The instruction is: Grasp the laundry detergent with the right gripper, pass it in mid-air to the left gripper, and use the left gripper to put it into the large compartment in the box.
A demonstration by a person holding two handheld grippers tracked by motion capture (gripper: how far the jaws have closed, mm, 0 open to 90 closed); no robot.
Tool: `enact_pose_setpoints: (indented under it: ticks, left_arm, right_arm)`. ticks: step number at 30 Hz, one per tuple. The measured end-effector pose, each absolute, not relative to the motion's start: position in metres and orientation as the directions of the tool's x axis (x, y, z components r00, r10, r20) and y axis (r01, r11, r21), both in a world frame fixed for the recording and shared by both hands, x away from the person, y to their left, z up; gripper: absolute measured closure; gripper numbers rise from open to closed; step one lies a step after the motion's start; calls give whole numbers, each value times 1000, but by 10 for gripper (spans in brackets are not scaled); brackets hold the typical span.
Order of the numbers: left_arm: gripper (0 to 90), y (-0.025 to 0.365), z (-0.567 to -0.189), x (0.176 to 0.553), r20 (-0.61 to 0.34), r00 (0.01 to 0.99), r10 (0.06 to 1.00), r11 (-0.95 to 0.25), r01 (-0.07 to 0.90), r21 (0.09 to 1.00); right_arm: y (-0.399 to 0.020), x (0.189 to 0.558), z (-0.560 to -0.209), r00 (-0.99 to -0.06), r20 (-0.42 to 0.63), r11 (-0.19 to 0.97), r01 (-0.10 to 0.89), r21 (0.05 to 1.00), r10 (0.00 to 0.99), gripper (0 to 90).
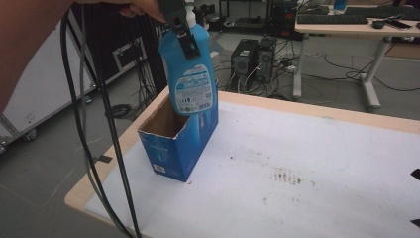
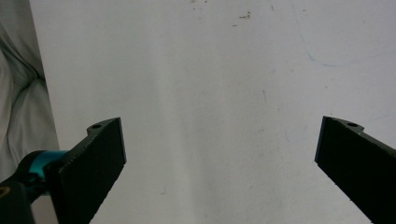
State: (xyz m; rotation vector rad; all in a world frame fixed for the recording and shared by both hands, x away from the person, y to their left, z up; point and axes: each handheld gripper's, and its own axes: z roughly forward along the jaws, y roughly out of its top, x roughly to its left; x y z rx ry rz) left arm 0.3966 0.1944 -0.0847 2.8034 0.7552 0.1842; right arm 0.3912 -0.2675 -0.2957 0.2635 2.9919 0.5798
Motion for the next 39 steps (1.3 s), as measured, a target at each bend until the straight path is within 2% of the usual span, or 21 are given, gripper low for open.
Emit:
enact_pose_setpoints:
  ticks: [22,30,39]
  left_arm:
    - [379,250,-92,398,71,815,576,-805,549,228]
    - [379,253,-116,405,54,820,570,-809,550,208]
    - [379,250,-160,414,49,839,542,-829,525,194]
  right_arm:
    - [-257,405,-297,-981,-32,914,165,370,190,11]
    - [-258,405,-297,-981,-31,913,167,372,192,11]
    - [-262,403,-296,-978,-30,912,179,370,204,12]
